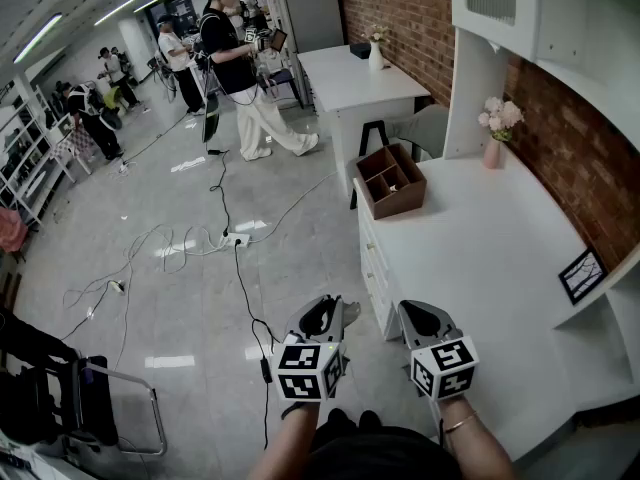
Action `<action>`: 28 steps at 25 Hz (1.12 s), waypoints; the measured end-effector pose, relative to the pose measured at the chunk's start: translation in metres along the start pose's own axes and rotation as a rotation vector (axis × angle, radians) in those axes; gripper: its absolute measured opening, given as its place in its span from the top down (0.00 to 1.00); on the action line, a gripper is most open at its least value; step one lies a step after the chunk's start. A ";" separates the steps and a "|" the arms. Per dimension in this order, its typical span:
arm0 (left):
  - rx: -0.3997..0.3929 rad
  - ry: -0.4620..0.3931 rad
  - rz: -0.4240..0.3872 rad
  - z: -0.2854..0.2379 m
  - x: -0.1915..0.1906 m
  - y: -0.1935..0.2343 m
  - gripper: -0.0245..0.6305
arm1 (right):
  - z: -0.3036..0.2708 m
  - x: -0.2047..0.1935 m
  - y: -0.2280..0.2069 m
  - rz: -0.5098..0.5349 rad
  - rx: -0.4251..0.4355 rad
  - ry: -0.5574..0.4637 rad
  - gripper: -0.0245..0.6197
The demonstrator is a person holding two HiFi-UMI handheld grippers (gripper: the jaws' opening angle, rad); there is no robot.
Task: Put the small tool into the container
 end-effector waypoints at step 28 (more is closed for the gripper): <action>-0.016 -0.008 -0.006 -0.038 0.021 0.014 0.85 | -0.036 0.005 -0.027 -0.092 -0.007 -0.030 0.95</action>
Point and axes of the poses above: the fingertips, and each gripper's own axes: z backward along the fingers, y to its left, x out of its top, the point moved 1 cm from there along z, backward along the fingers, and after that the axes turned 6 degrees about z, right-handed, at the moved point
